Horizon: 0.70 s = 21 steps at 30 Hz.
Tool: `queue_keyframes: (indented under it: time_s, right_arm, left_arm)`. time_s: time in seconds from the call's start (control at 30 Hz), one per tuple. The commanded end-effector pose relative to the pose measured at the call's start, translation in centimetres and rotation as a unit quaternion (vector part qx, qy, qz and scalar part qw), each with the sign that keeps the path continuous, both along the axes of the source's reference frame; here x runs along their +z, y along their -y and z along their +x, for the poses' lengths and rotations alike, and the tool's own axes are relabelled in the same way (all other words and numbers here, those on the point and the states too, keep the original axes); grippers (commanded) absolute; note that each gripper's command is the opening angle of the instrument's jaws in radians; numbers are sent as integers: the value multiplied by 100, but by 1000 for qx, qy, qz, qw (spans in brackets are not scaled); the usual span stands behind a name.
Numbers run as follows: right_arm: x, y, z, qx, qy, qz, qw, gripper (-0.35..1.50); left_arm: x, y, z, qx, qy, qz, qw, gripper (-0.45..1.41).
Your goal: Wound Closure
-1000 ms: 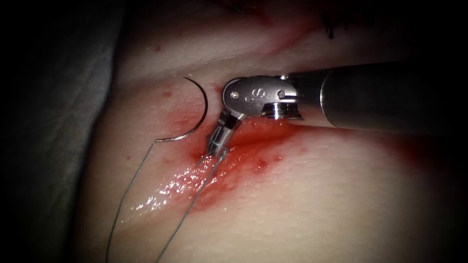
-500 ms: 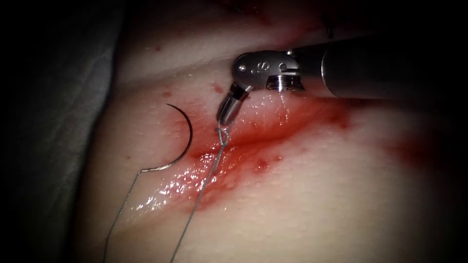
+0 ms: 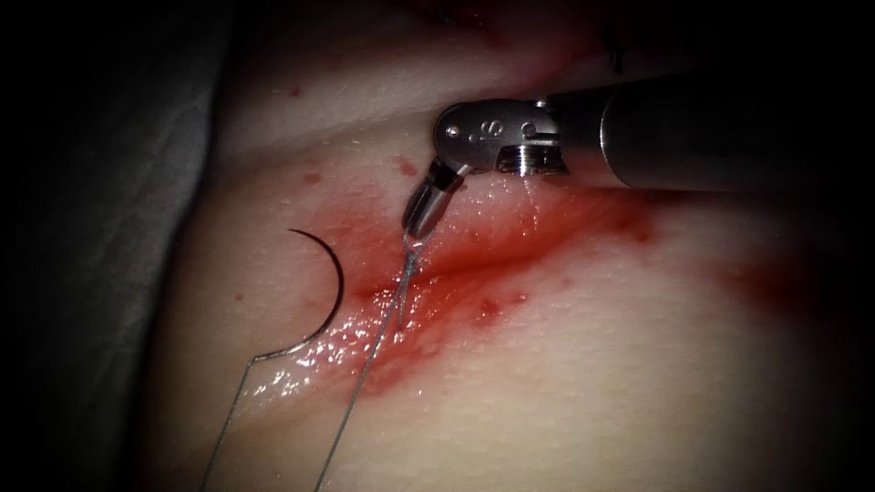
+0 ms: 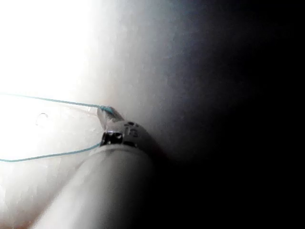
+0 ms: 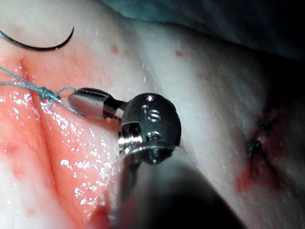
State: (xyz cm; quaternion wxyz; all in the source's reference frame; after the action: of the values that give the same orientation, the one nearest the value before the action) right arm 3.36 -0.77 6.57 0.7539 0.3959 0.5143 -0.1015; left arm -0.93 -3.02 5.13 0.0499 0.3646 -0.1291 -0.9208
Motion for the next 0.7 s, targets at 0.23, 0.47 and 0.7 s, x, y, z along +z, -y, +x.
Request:
queue_keyframes:
  time_s: [0.23,0.47,0.7]
  right_arm:
    - [1,-26,2,74,27,-11,997,-35]
    - [-4,-31,-8,231,57,18,971,-35]
    - [-6,0,-22,322,63,61,943,-35]
  left_arm:
    - [18,35,-18,11,8,20,1000,-45]
    - [12,50,-31,19,15,22,999,-45]
    - [3,68,-39,34,23,35,999,-45]
